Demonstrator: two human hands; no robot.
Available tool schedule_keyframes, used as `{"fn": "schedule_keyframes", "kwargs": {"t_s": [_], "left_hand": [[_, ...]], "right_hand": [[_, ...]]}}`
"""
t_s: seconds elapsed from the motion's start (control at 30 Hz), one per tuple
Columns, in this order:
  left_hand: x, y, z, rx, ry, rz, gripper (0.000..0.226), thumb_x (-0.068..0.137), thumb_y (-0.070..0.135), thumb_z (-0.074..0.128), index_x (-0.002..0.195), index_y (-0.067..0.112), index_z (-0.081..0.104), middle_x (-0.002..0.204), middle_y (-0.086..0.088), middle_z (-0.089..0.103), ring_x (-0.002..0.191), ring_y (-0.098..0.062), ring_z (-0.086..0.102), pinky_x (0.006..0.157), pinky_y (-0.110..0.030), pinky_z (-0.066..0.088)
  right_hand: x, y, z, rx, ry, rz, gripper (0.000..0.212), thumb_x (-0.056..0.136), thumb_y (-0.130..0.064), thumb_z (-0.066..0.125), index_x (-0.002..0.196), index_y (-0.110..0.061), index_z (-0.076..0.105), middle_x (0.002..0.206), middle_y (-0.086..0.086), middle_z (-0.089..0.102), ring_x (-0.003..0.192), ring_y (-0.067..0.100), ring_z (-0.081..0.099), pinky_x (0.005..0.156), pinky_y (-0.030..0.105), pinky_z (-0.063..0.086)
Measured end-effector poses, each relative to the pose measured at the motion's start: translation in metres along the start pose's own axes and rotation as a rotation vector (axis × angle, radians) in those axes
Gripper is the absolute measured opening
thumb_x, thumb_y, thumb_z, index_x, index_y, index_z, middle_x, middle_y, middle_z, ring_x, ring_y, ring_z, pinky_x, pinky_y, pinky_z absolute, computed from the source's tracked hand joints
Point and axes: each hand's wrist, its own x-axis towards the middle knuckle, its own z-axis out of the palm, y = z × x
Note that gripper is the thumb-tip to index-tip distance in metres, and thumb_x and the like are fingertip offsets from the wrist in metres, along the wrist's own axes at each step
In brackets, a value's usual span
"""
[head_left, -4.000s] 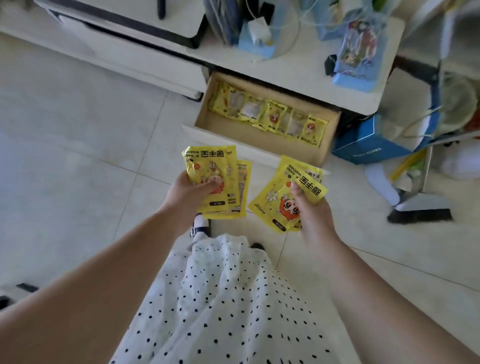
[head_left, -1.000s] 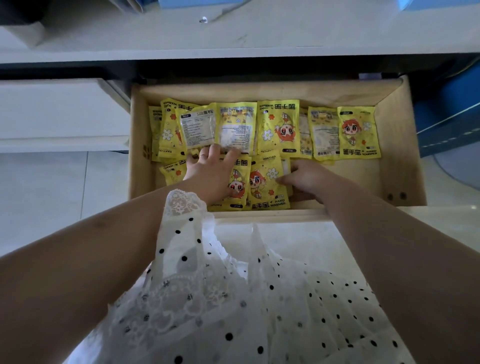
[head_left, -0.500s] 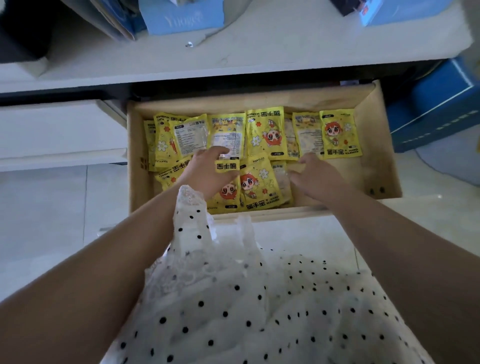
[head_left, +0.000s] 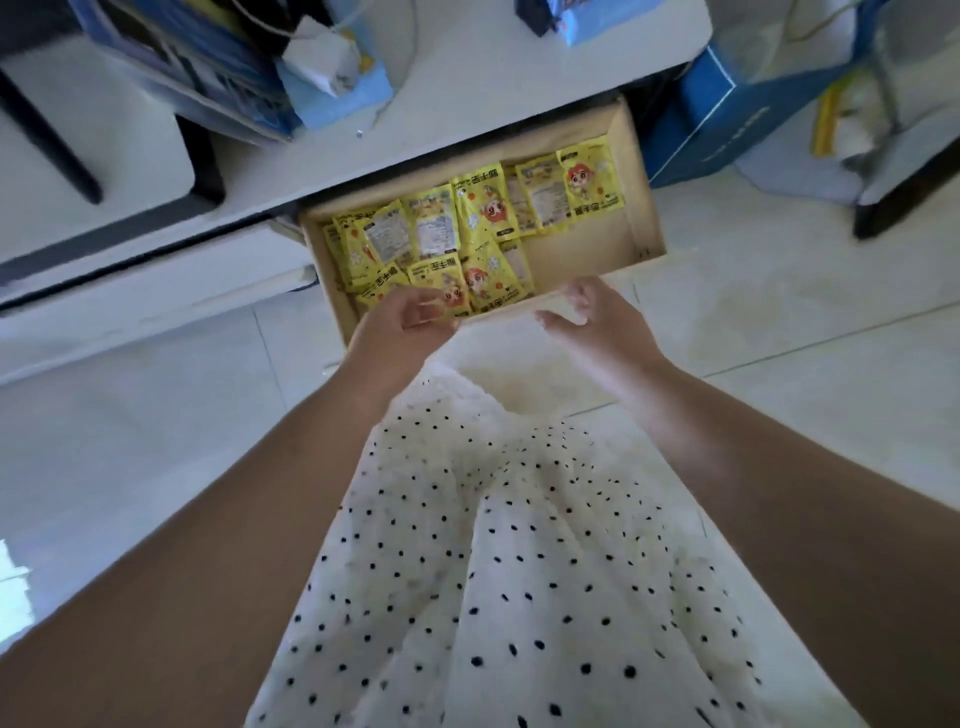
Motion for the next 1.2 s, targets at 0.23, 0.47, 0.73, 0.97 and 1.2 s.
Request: {"fn": "schedule_keyframes", "kwargs": {"t_s": [0.23, 0.47, 0.73, 0.97, 1.2], "left_hand": [[-0.122, 0.014, -0.047, -0.243, 0.094, -0.131, 0.037, 0.085, 0.021, 0.069, 0.119, 0.017, 0.055, 0.113, 0.0, 0.062, 0.106, -0.015, 0.059, 0.086, -0.03, 0.042], [-0.258, -0.029, -0.061, -0.568, 0.338, -0.209, 0.043, 0.088, 0.015, 0.065, 0.129, 0.011, 0.052, 0.112, -0.005, 0.064, 0.098, -0.016, 0.059, 0.076, -0.024, 0.046], [-0.384, -0.117, -0.06, -0.792, 0.566, -0.278, 0.041, 0.085, 0.025, 0.068, 0.124, 0.024, 0.055, 0.124, 0.003, 0.064, 0.111, -0.011, 0.059, 0.097, -0.033, 0.047], [-0.494, -0.21, -0.036, -1.038, 0.838, -0.346, 0.039, 0.085, 0.027, 0.069, 0.122, 0.026, 0.056, 0.121, 0.004, 0.065, 0.111, -0.01, 0.06, 0.095, -0.032, 0.047], [-0.625, -0.302, 0.034, -1.244, 1.1, -0.402, 0.043, 0.086, 0.026, 0.068, 0.126, 0.02, 0.054, 0.119, 0.002, 0.063, 0.109, -0.013, 0.06, 0.093, -0.034, 0.047]], "right_hand": [[-0.095, -0.072, -0.03, -0.17, -0.132, -0.156, 0.053, 0.088, -0.038, 0.063, 0.134, -0.017, 0.046, 0.142, 0.001, 0.047, 0.132, 0.016, 0.043, 0.105, 0.031, 0.037], [-0.182, -0.122, 0.0, -0.463, -0.324, -0.43, 0.053, 0.084, -0.039, 0.067, 0.129, -0.02, 0.049, 0.139, -0.001, 0.049, 0.129, 0.016, 0.045, 0.094, 0.022, 0.033], [-0.281, -0.13, 0.078, -0.663, -0.616, -0.62, 0.053, 0.081, -0.034, 0.07, 0.128, -0.02, 0.05, 0.138, 0.002, 0.05, 0.129, 0.017, 0.045, 0.101, 0.027, 0.036], [-0.379, -0.114, 0.151, -0.883, -0.824, -0.835, 0.053, 0.081, -0.033, 0.071, 0.129, -0.019, 0.05, 0.14, 0.001, 0.049, 0.131, 0.014, 0.043, 0.097, 0.021, 0.032], [-0.509, -0.054, 0.228, -1.052, -1.007, -0.975, 0.051, 0.081, -0.035, 0.071, 0.127, -0.023, 0.051, 0.137, -0.003, 0.051, 0.128, 0.013, 0.044, 0.096, 0.025, 0.035]]}}
